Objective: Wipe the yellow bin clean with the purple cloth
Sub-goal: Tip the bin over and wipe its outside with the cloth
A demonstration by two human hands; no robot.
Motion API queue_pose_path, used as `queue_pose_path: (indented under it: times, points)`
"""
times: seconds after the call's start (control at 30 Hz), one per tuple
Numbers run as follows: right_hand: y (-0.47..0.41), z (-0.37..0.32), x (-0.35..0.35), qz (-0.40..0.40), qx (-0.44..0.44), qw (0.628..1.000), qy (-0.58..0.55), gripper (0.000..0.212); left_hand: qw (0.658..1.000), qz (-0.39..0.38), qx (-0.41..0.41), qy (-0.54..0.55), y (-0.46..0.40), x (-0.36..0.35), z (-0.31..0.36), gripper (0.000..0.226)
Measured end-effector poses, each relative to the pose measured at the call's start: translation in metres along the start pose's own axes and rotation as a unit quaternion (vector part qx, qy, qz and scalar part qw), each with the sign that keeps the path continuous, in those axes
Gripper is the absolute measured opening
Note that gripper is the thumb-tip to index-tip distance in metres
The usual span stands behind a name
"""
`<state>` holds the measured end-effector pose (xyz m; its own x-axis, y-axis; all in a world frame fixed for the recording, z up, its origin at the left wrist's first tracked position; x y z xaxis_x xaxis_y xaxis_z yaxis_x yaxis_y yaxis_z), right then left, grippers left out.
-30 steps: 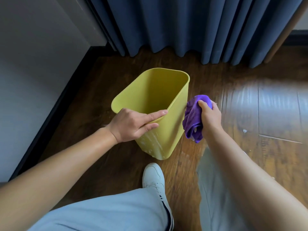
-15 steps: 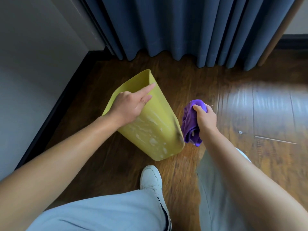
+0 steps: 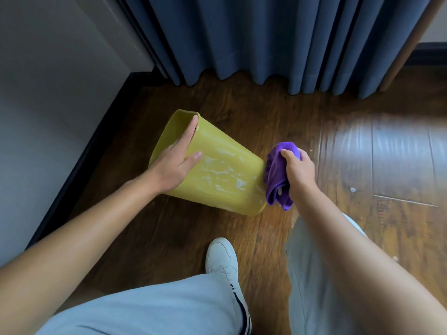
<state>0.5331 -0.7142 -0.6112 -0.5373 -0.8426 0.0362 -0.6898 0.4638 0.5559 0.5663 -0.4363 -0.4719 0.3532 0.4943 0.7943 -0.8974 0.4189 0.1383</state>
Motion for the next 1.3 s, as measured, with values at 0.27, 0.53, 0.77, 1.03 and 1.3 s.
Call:
queue_pose_path:
  times: [0.27, 0.53, 0.77, 1.03, 1.3]
  points:
    - [0.003, -0.003, 0.000, 0.005, 0.014, 1.000, 0.000, 0.036, 0.993, 0.110, -0.012, -0.038, 0.004, 0.002, -0.017, 0.060]
    - [0.004, -0.011, 0.001, -0.013, 0.071, 0.997, 0.031, 0.033, 0.986, 0.163, 0.019, -0.037, -0.001, 0.009, 0.001, 0.050]
    - [0.032, -0.043, -0.009, 0.002, 0.314, 0.938, 0.146, 0.039, 0.989, 0.143, 0.041, -0.017, -0.005, 0.007, 0.001, 0.049]
    - [0.092, -0.113, -0.102, -0.099, 0.455, 0.879, 0.101, 0.042, 0.983, 0.172, 0.060, 0.024, -0.015, 0.003, -0.003, 0.047]
    - [0.101, -0.081, -0.150, -0.069, 0.437, 0.889, 0.117, 0.044, 0.984, 0.170, 0.035, 0.040, -0.009, 0.006, 0.001, 0.043]
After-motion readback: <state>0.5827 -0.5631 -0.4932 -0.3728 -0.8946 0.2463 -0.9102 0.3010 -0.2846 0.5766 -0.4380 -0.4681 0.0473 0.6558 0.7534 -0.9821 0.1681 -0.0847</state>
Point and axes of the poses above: each hand's wrist, its own y-axis away from the middle knuckle, its own x-axis out of the back of the hand, z = x × y, the point moved 5 cm from there along -y, towards the middle knuckle, and after that the axes turned 2 degrees about z, right-handed, at the moved point
